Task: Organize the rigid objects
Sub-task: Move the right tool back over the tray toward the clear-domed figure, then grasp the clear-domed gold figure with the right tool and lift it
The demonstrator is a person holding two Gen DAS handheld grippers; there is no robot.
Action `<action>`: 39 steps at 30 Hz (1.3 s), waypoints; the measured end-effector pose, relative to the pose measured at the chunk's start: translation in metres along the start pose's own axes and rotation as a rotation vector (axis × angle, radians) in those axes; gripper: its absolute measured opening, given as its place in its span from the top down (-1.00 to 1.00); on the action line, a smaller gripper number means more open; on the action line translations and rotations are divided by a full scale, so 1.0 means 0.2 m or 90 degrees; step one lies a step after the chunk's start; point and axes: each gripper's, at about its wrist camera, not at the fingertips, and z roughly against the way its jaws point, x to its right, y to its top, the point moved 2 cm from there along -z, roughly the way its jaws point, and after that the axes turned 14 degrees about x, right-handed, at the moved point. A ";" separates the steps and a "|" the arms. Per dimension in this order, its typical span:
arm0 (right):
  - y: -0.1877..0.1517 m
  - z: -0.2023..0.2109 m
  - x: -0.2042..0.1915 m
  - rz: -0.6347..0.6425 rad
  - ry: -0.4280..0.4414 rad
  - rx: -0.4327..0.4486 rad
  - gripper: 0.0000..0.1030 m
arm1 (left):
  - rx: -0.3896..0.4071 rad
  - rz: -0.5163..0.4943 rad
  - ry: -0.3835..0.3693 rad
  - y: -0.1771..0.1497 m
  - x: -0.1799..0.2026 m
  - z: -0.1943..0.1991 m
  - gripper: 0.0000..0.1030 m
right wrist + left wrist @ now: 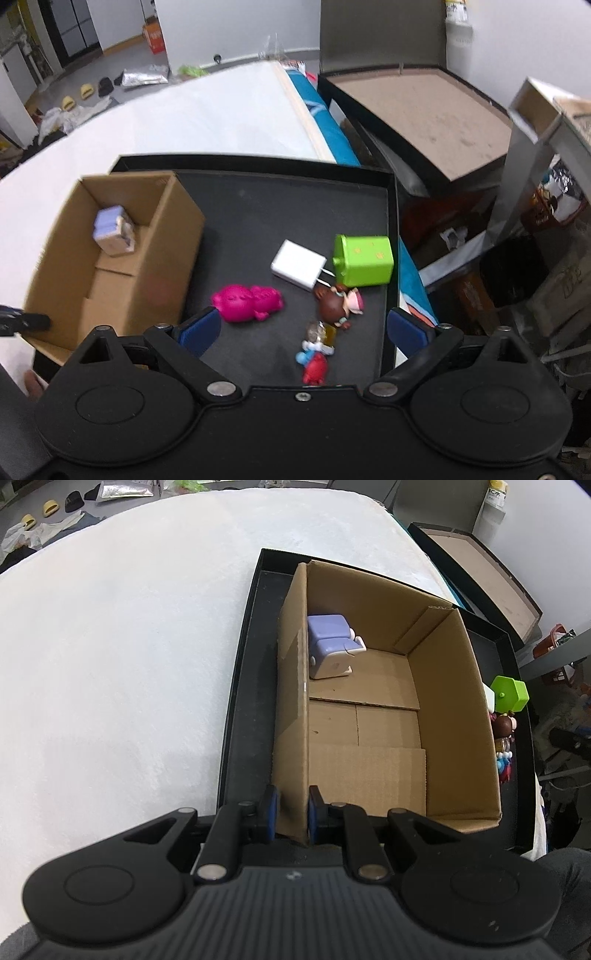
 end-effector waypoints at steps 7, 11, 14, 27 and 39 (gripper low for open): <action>-0.09 -0.14 0.06 -0.016 -0.017 -0.040 -0.78 | 0.002 -0.003 0.007 0.00 0.01 0.00 0.70; -0.12 -0.23 0.08 -0.033 -0.027 -0.066 -0.55 | 0.005 -0.003 0.010 0.00 0.01 0.00 0.70; -0.15 -0.29 0.09 -0.049 -0.032 -0.085 -0.29 | 0.007 -0.006 0.010 0.00 0.01 0.00 0.70; -0.18 -0.35 0.06 -0.077 -0.037 -0.123 0.54 | 0.011 -0.003 -0.004 0.01 0.00 0.01 0.70; -0.02 -0.20 -0.09 -0.022 -0.012 -0.065 0.60 | 0.025 -0.001 -0.022 0.01 -0.01 0.04 0.70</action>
